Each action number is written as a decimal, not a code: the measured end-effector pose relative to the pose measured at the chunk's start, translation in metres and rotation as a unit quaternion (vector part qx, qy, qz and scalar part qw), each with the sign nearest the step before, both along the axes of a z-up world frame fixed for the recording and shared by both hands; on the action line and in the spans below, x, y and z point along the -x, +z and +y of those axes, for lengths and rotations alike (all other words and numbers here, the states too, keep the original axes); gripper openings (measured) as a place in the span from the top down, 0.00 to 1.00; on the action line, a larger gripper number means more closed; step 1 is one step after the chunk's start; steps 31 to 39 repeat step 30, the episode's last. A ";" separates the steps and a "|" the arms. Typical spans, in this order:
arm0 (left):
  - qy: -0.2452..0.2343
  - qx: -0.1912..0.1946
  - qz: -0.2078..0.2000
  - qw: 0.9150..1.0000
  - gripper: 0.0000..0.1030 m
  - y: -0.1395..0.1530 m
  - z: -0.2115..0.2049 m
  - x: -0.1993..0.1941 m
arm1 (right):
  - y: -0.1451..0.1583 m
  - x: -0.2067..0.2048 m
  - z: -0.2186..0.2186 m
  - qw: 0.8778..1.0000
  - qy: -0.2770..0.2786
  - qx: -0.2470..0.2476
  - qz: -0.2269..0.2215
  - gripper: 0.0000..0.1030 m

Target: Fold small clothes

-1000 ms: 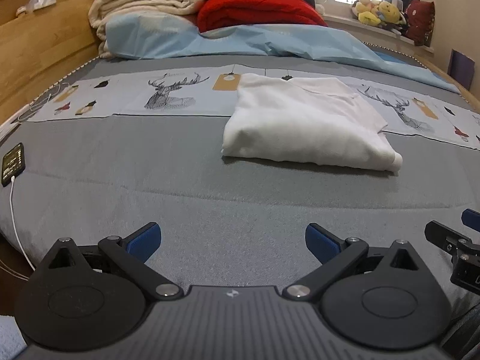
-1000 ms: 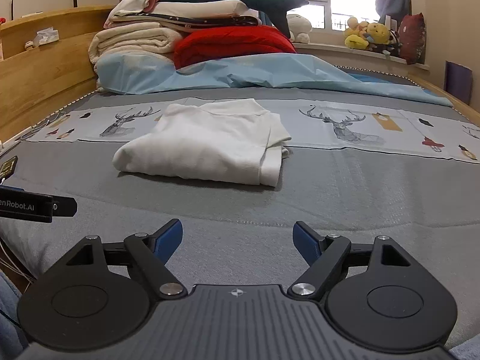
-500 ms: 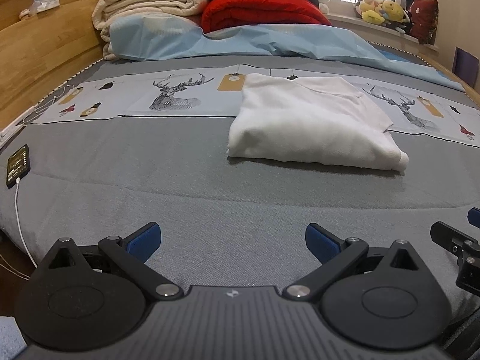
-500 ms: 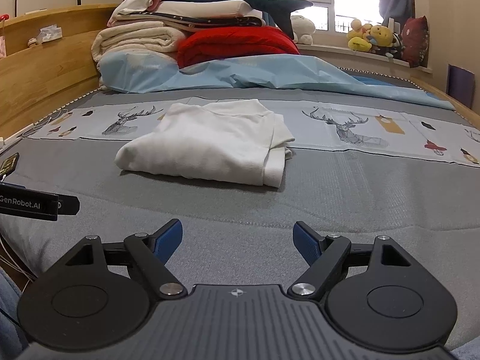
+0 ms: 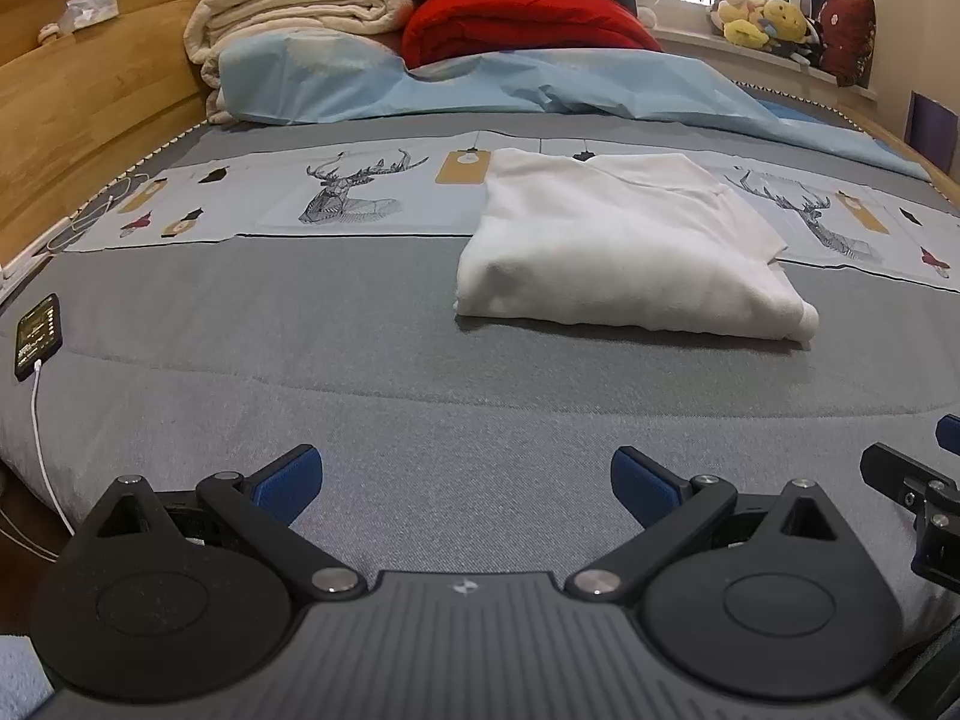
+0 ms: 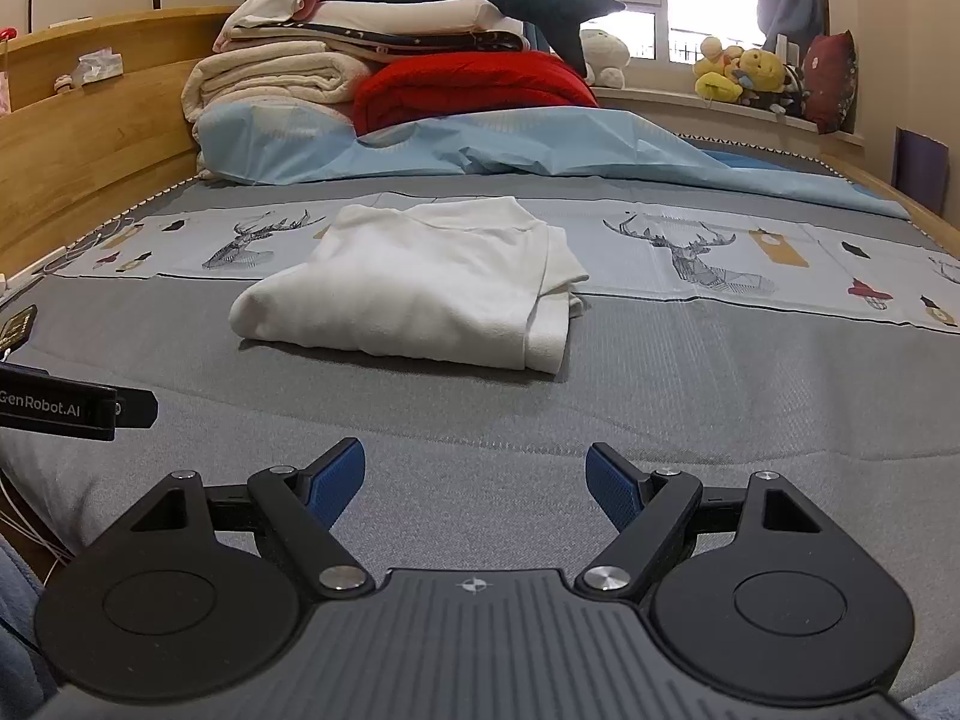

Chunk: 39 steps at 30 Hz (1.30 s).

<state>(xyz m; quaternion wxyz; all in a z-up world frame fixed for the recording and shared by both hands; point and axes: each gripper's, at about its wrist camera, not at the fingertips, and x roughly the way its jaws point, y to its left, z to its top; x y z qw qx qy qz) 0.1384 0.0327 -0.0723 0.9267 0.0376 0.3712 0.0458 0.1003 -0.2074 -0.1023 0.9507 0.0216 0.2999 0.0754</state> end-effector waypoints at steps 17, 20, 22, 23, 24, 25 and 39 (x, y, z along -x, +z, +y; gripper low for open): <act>-0.004 -0.006 -0.005 1.000 0.00 0.001 -0.002 0.001 | 0.000 0.001 0.001 1.000 0.001 0.003 -0.003 0.20; -0.004 -0.006 -0.004 1.000 0.00 0.000 -0.003 0.001 | 0.000 0.001 0.001 1.000 0.001 0.002 -0.003 0.20; -0.004 -0.007 -0.005 1.000 0.00 0.001 -0.003 0.001 | 0.000 0.001 0.001 1.000 0.001 0.002 -0.002 0.20; -0.005 -0.008 -0.006 1.000 0.00 0.000 -0.003 0.001 | 0.000 0.001 0.002 1.000 0.002 0.002 -0.003 0.20; -0.007 -0.012 -0.008 1.000 0.00 0.001 -0.004 0.001 | 0.000 0.001 0.002 1.000 0.002 0.002 -0.002 0.20; -0.009 -0.015 -0.011 1.000 0.00 0.001 -0.004 0.002 | 0.000 0.001 0.002 1.000 0.002 0.001 -0.002 0.20; -0.012 -0.015 -0.015 1.000 0.00 0.001 -0.004 0.003 | 0.001 0.001 0.002 1.000 0.006 0.000 -0.001 0.20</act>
